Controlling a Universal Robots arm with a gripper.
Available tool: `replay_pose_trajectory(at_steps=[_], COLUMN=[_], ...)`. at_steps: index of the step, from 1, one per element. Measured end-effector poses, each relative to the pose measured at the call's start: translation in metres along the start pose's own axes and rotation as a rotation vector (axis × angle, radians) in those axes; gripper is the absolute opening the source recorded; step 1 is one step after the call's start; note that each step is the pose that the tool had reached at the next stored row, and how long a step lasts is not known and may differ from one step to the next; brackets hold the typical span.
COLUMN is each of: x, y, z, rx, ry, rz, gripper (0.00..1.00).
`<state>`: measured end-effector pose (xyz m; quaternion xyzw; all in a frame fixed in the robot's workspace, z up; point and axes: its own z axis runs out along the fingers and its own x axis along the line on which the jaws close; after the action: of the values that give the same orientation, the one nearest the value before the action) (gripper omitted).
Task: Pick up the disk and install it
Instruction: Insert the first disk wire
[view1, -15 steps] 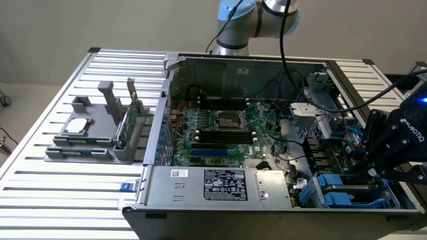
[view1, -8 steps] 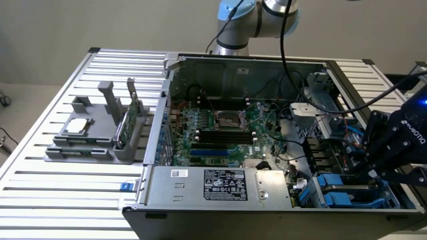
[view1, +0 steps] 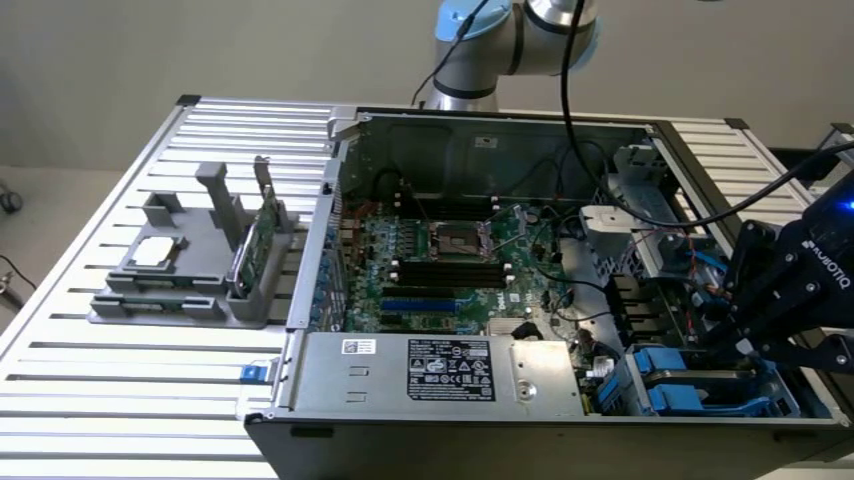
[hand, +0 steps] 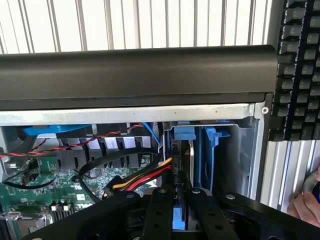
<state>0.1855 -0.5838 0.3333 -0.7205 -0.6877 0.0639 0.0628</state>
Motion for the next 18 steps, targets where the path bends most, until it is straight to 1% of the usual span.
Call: replay_pose_trajectory(at_steps=[4,10,18], x=[-0.0010,-0.0017,-0.0026], y=[0.0004,0.0010,0.0016], z=[0.0003,0.0005,0.0016], rx=[0.0000,0.0001,0.0003], ry=[0.0019,0.0020,0.0054], rz=[0.000,0.000,-0.001], gripper=[0.17,0.17,0.17])
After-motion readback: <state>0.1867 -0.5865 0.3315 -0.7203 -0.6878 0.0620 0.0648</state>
